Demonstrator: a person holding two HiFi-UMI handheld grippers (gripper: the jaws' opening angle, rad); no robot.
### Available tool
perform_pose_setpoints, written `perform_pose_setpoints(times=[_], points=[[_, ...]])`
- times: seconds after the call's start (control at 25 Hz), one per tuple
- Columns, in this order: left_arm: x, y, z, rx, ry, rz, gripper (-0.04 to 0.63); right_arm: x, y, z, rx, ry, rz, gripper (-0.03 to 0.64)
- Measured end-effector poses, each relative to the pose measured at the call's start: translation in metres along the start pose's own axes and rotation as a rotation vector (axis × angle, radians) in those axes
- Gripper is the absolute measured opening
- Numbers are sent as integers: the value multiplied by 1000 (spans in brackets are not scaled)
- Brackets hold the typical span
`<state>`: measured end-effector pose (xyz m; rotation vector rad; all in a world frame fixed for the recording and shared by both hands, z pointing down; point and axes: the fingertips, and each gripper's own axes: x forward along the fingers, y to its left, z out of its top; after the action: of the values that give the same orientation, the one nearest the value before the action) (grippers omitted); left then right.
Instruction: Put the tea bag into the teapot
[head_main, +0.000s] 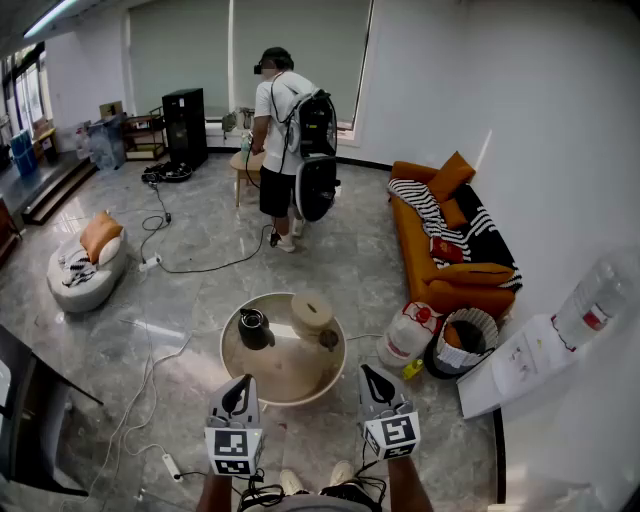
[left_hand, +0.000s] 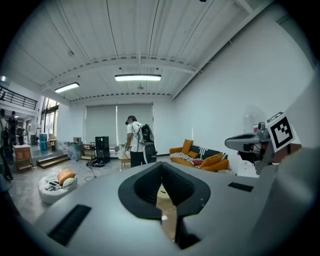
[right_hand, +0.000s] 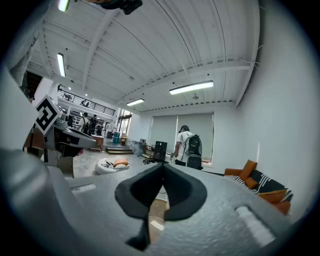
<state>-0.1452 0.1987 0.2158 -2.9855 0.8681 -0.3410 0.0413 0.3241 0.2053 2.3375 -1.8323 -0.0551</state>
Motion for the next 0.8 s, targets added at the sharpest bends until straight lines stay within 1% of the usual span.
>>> perform_pose_setpoints(times=[0.12,0.44,0.8], points=[[-1,2,-3,-15,6,15,17,-2,2,2,5,-7,9,-2],[-2,1,-2,-12,8,3,17,2,11,-4,25,31,30,-2],[-8,11,-7,-17,0,16,17,7,30,4,11,13,55,-2]])
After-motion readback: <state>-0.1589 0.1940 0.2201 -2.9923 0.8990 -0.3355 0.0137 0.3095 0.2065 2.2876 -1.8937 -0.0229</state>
